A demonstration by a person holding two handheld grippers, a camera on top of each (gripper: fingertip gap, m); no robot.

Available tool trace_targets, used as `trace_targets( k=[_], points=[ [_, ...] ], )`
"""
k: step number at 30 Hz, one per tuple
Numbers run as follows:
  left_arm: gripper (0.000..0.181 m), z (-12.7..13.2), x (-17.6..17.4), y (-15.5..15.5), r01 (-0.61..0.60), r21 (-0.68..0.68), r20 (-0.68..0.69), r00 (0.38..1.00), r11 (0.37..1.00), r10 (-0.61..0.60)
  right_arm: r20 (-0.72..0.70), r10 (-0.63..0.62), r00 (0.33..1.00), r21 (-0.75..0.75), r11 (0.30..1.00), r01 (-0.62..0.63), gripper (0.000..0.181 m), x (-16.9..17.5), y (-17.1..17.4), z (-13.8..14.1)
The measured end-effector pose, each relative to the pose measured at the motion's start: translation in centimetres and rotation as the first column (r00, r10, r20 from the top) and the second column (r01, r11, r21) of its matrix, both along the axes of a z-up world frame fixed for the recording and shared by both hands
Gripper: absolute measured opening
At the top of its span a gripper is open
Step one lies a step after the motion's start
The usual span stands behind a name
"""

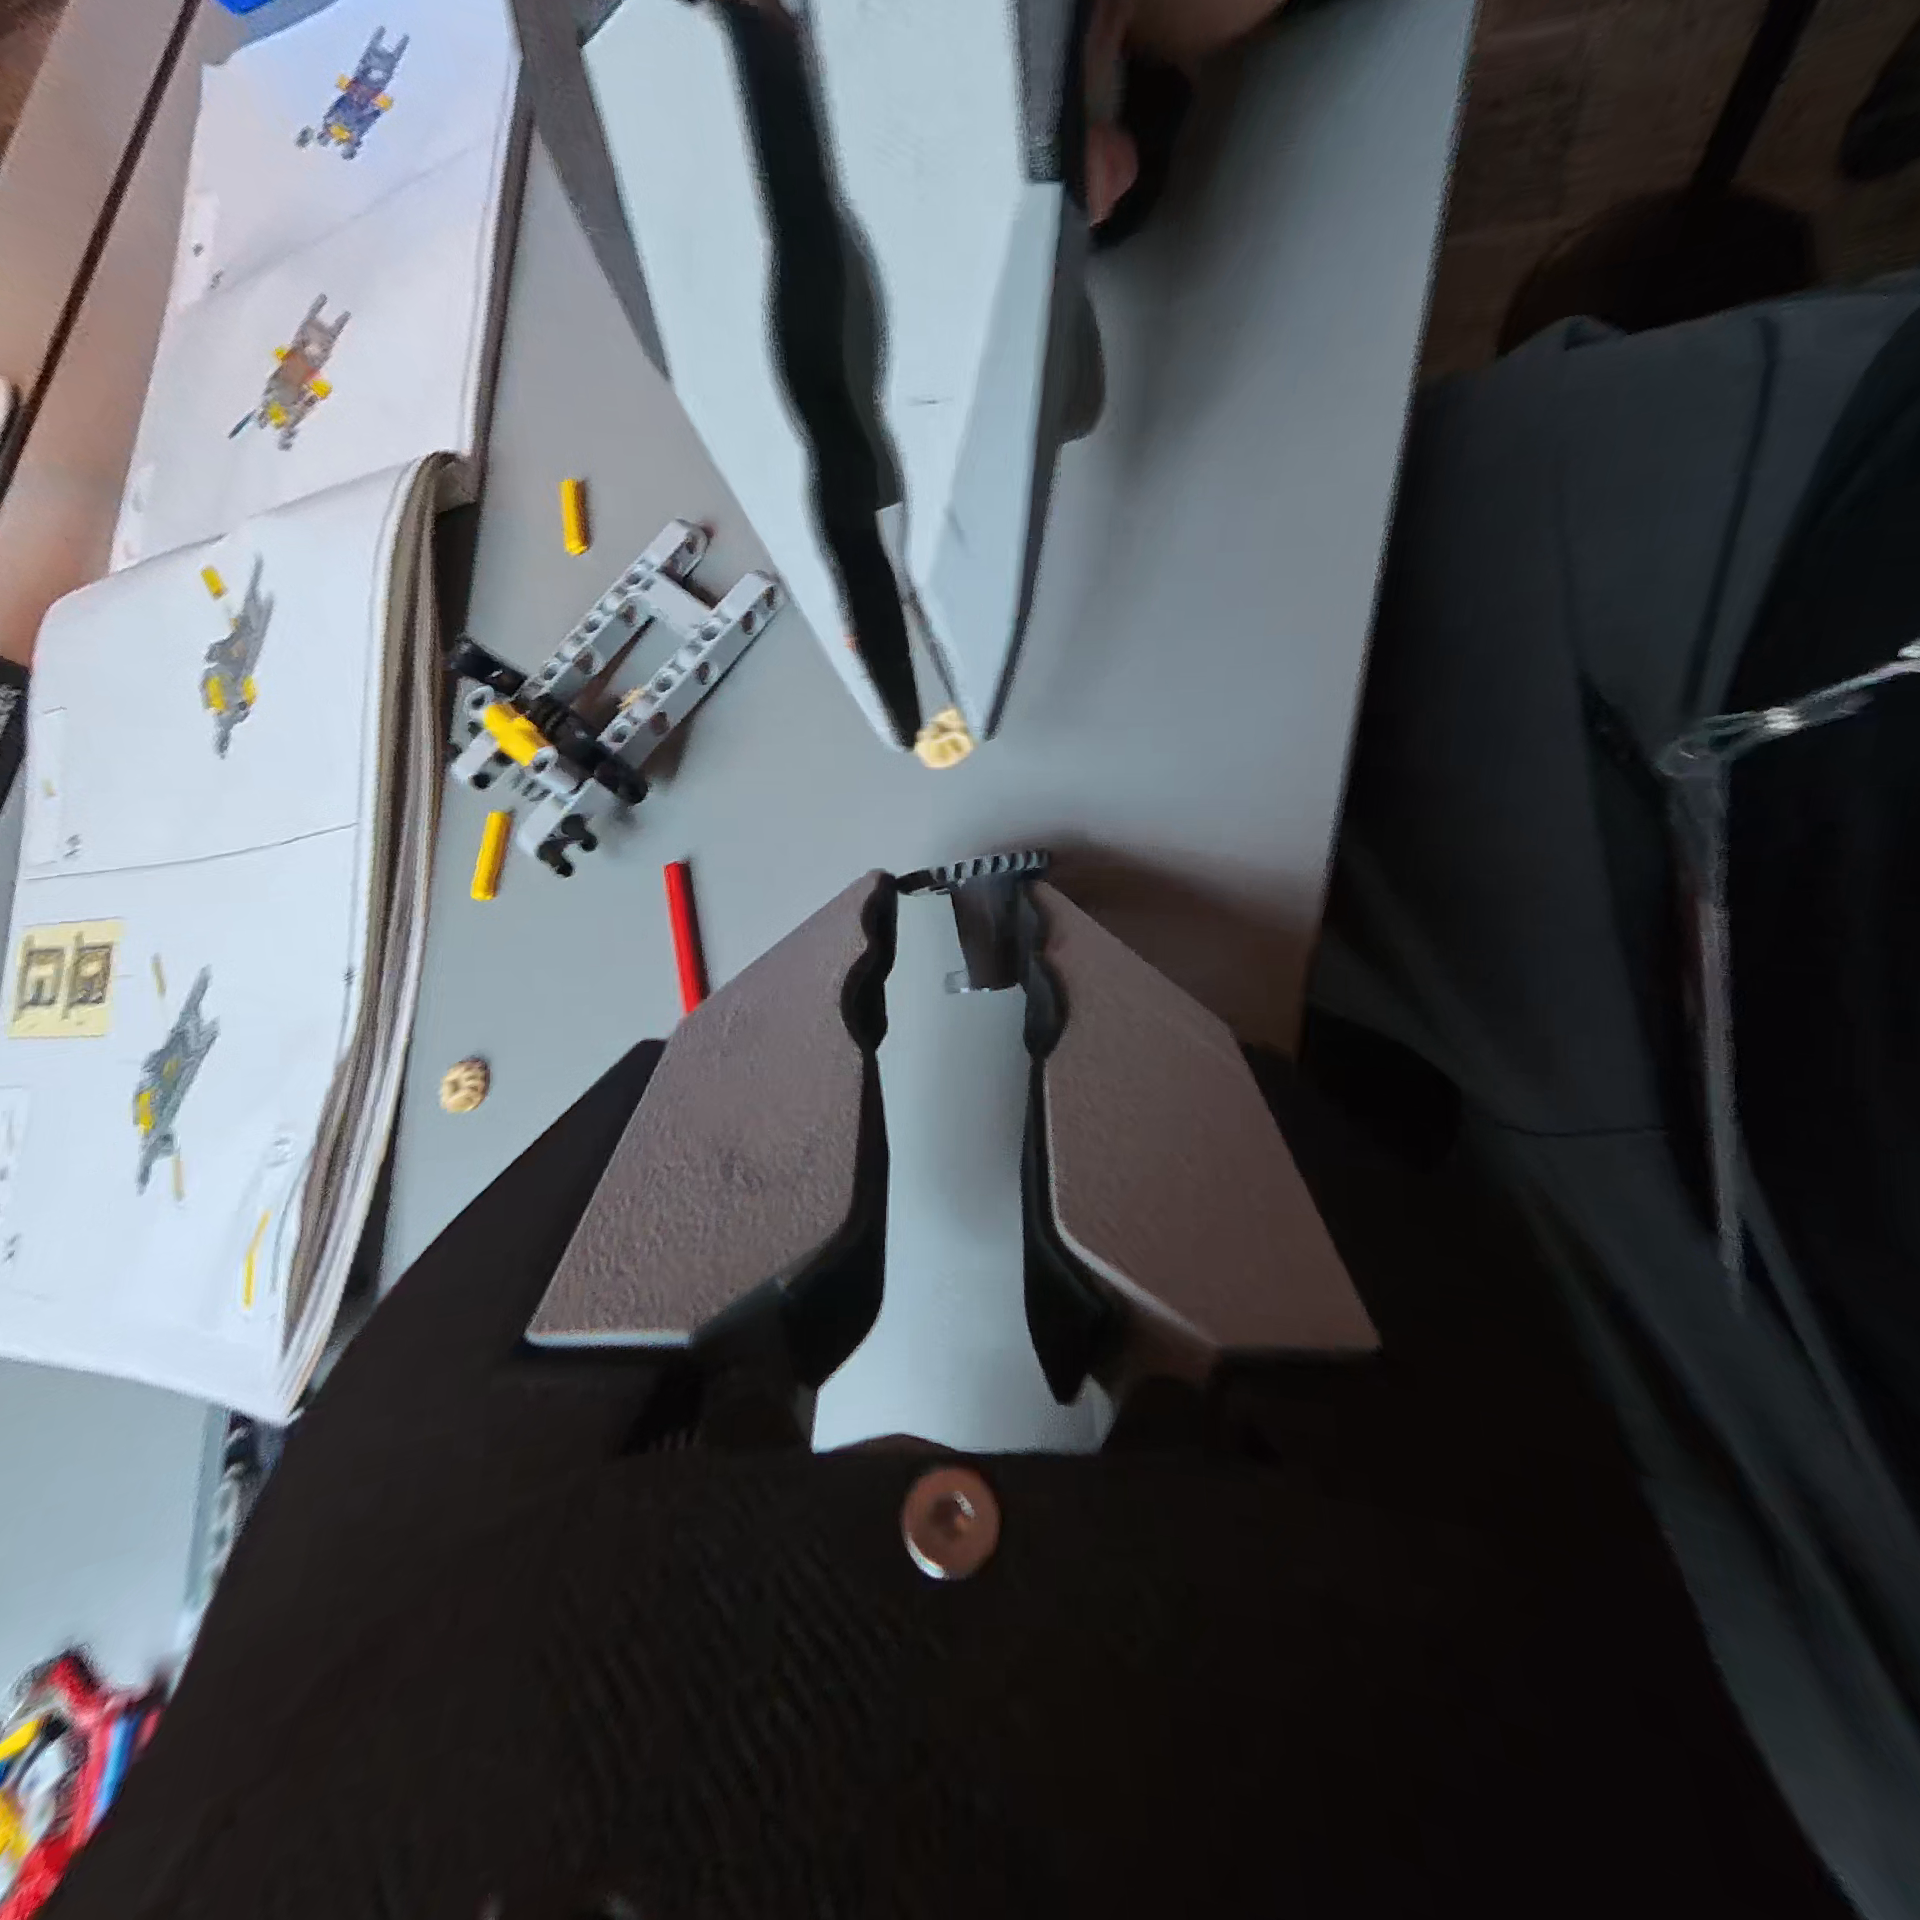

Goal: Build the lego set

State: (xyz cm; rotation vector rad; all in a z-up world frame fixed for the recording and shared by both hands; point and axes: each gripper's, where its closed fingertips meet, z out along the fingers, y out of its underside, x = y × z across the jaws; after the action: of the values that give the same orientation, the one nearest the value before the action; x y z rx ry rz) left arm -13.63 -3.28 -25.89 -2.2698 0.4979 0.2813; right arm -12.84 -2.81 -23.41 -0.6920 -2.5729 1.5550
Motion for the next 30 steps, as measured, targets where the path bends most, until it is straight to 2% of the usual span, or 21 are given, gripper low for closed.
trace_targets(
  k=[8, 14, 19, 22, 28, 30],
  points=[
    [0.02, -0.1, -4.6, 0.3, -0.196, 0.02, -0.174, 0.965, 0.98, 0.196, -0.077, -0.063, 0.995, 0.103, 0.992, 0.071, 0.008, -1.2, 1.6, -0.9],
    [0.032, 0.3, -4.9, 0.0, -0.236, 0.062, -0.083, 0.967, 0.97, 0.241, -0.148, -0.107, 0.983, 0.145, 0.981, 0.128, 0.008, -1.7, 3.5, -1.1],
    [0.049, 0.6, -5.3, -0.5, -0.286, 0.087, 0.095, 0.956, 0.954, 0.278, -0.202, -0.153, 0.967, 0.169, 0.967, 0.189, 0.008, -1.8, 6.1, -1.1],
    [0.051, 1.7, -5.6, -0.6, -0.302, 0.14, 0.16, 0.947, 0.943, 0.279, -0.203, -0.167, 0.965, 0.194, 0.959, 0.207, 0.008, -1.6, 7.5, -1.5],
    [0.054, 2.3, -6.6, -0.7, -0.295, 0.189, 0.156, 0.951, 0.937, 0.267, -0.162, -0.183, 0.97, 0.173, 0.962, 0.211, 0.008, -1.2, 8.8, -1.5],
    [0.05, 2.9, -7.1, -0.6, -0.288, 0.237, 0.137, 0.955, 0.928, 0.262, -0.139, -0.19, 0.972, 0.151, 0.966, 0.211, 0.008, -1.2, 8.9, -1.3]
  ],
)
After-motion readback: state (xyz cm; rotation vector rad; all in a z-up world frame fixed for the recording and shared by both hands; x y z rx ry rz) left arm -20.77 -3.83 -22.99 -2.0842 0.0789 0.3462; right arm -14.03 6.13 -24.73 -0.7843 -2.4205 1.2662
